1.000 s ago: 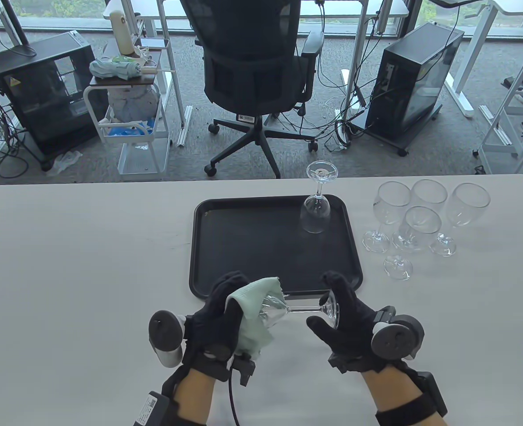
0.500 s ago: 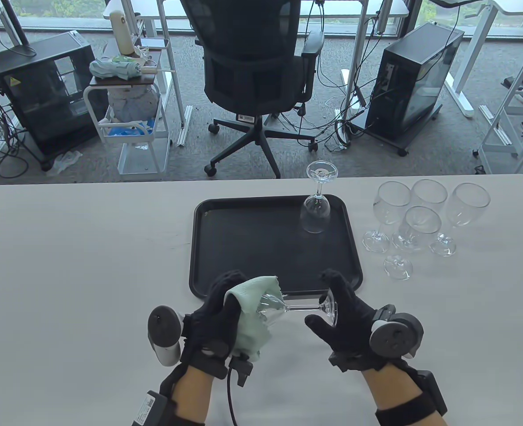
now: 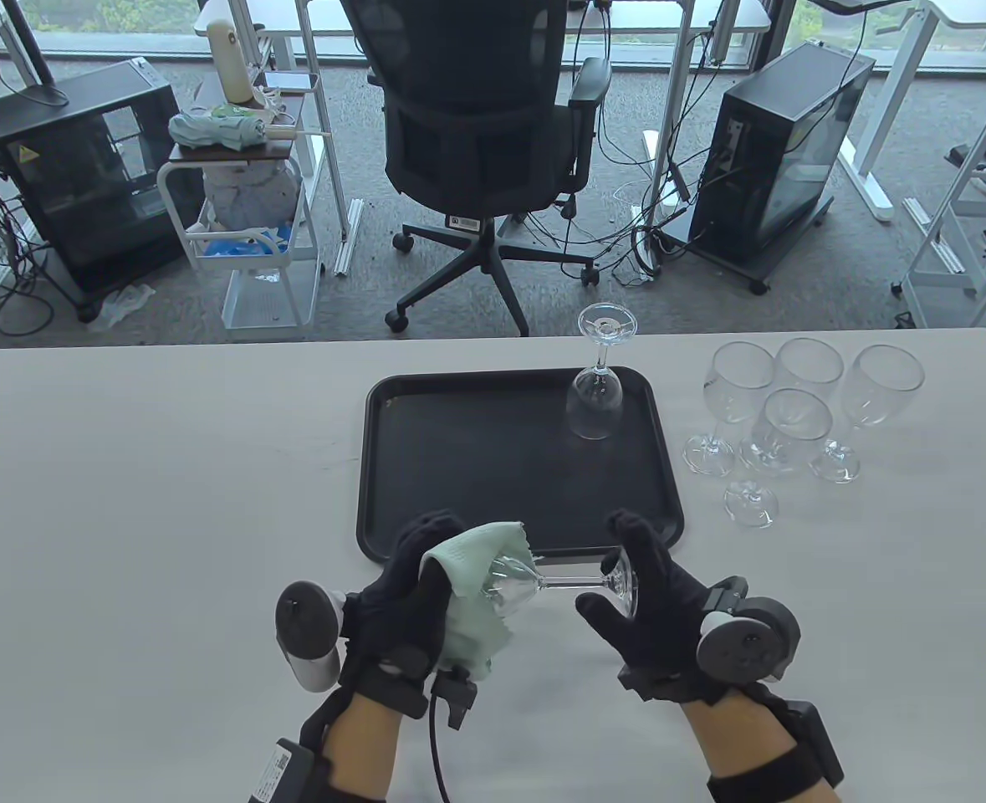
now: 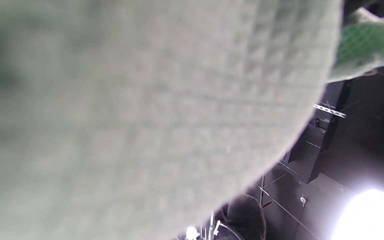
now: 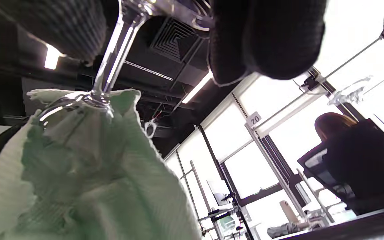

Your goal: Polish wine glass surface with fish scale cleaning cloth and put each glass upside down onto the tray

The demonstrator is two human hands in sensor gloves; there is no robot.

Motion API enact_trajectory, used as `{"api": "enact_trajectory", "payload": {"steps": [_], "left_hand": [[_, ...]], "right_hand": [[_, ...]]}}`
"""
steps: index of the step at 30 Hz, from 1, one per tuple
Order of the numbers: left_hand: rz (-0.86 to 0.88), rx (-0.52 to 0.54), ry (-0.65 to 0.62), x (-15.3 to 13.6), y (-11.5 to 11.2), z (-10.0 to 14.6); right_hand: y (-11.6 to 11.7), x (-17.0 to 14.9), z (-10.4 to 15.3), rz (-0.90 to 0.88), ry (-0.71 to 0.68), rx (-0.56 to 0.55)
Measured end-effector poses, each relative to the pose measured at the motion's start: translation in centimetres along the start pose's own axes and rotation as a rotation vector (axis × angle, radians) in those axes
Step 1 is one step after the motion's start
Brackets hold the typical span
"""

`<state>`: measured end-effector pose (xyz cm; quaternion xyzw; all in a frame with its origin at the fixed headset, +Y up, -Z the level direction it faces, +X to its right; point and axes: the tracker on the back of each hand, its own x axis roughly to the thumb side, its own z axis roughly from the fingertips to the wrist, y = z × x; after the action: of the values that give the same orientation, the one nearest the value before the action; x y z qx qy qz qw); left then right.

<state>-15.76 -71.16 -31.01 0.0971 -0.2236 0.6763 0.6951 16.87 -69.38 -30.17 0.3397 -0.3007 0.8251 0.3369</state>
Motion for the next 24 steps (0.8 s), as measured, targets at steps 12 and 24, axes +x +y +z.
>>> {"api": "enact_trajectory", "payload": {"steps": [12, 24], "left_hand": [[-0.06, 0.026, -0.051, 0.4, 0.1, 0.0], [-0.086, 0.018, -0.099, 0.9, -0.4, 0.2]], "right_hand": [[0.5, -0.8, 0.2, -0.196, 0.14, 0.068], [0.3, -1.8, 0.2, -0.433, 0.368, 0.119]]}}
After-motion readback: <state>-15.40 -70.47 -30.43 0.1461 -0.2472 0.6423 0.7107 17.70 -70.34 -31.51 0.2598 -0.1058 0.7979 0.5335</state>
